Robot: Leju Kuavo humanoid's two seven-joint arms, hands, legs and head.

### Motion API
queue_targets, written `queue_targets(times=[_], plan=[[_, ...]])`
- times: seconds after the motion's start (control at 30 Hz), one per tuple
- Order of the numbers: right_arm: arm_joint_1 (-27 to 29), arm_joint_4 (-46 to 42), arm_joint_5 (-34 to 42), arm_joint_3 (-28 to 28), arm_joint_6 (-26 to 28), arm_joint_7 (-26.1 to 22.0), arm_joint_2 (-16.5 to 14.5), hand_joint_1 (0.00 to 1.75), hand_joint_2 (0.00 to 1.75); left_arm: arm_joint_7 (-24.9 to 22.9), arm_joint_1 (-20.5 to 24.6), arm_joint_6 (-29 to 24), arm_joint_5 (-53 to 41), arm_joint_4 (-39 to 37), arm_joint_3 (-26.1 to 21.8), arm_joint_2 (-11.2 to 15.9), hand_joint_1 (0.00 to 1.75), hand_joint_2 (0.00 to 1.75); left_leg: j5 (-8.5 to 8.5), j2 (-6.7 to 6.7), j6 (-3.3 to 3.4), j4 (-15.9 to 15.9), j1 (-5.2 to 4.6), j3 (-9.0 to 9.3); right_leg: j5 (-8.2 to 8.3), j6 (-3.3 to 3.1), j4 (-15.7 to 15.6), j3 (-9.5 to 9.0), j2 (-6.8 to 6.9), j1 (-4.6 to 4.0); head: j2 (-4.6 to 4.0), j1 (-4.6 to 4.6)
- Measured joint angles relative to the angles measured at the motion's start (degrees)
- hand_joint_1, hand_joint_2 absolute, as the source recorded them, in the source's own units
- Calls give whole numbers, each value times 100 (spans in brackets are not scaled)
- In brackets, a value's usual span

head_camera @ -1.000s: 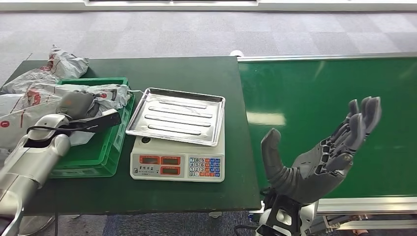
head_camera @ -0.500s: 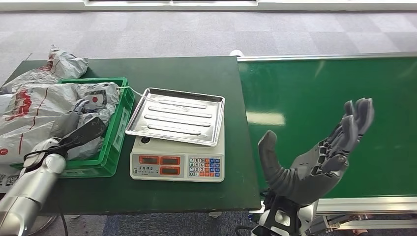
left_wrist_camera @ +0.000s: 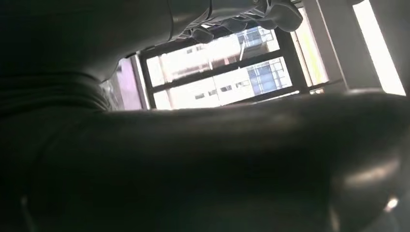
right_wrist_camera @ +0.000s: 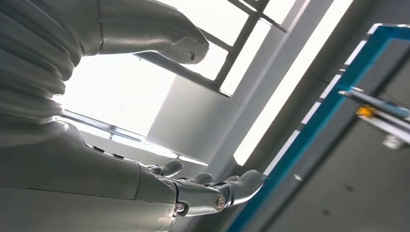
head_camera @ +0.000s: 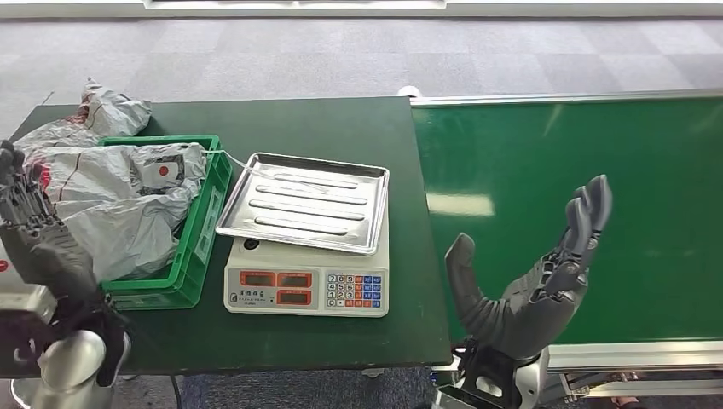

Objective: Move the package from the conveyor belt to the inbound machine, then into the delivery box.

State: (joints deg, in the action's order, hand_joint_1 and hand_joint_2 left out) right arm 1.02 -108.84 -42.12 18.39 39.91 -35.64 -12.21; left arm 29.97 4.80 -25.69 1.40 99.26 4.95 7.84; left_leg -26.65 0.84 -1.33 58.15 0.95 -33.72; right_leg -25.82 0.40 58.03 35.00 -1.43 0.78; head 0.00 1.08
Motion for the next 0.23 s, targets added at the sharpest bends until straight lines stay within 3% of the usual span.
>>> queue_targets(times=[0.1,0.23], plan=[[187,-1,197,-1,3,121,166,0,175,378,-572,-3,639,668,46,-337,0,0,-6,3,5,0,0,-1,-5,5,-1,-3,5,0,0,-1],[302,-1,282,-3,5,162,308,0,175,460,-902,-5,724,1132,86,-559,0,0,-7,8,6,0,0,-1,-8,5,-1,-8,16,0,0,-1]])
